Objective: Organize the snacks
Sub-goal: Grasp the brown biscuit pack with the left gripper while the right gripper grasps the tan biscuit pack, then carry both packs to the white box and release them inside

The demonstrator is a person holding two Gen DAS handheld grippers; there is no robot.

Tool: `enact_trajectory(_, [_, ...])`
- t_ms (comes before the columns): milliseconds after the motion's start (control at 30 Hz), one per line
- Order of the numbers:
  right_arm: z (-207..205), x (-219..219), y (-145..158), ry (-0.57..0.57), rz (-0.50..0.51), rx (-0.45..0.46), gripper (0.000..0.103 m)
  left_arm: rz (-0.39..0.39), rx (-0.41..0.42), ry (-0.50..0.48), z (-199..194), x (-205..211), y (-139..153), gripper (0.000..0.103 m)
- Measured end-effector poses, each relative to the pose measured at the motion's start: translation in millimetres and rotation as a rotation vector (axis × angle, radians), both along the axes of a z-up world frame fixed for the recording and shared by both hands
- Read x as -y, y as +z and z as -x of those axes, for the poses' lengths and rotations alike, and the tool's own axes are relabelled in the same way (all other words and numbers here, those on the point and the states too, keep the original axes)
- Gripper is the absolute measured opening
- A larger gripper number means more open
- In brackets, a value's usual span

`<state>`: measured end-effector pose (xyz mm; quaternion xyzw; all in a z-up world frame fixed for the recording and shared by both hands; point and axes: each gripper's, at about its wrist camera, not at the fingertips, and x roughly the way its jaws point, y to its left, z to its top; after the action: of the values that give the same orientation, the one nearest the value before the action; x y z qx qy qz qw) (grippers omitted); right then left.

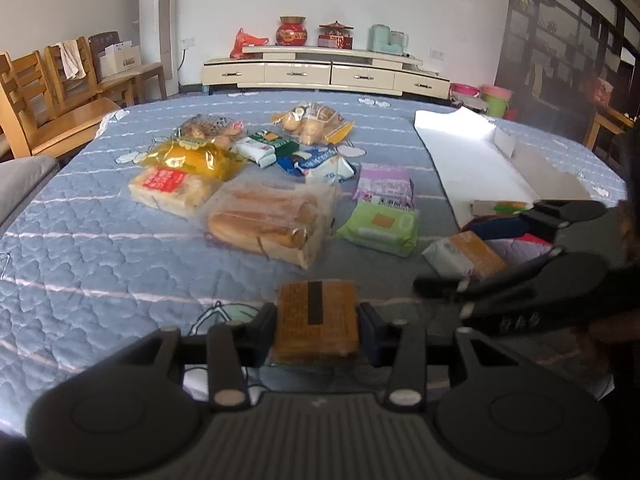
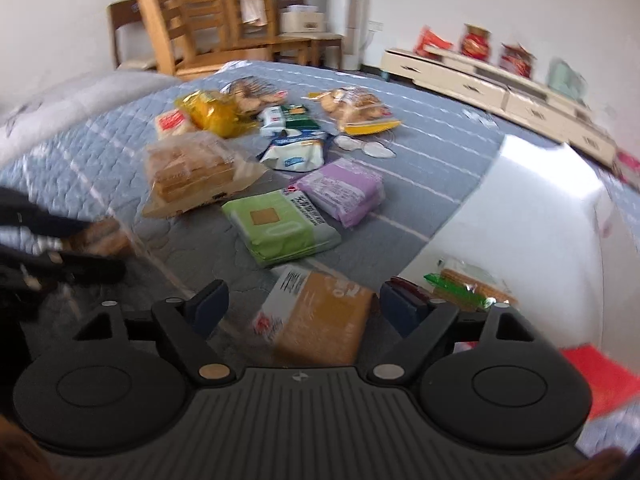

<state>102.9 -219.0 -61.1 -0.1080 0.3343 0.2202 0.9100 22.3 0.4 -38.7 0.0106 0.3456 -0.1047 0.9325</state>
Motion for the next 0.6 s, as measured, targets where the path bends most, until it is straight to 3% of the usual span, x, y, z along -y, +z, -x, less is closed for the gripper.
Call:
enact_trajectory(100, [-9.0,-0.6,-2.4,0.002,0.0,-0.045,0.103,-0.001,0.017,0.001,2.9,-0.5,4.8,0.043])
enact_trajectory(133, [-10.3,2.2,-1.3,-0.023,-0.031,-0.06,0.087,0.001,0.022,0.003,3.3,-0.9,6.2,0.043])
enact_trajectory(233, [-1.9,8.1,0.7,-0.094,-0.098,-0.058,0.061,0.005,0.034,0.009,3.5,-2.2,9.2,0.043])
enact_trajectory(600, [48.5,10.0,15.6,-0.179,-0.121,0.012,0.059,0.012,0.06,0.016,7.5,-0.4,17.4,0.043])
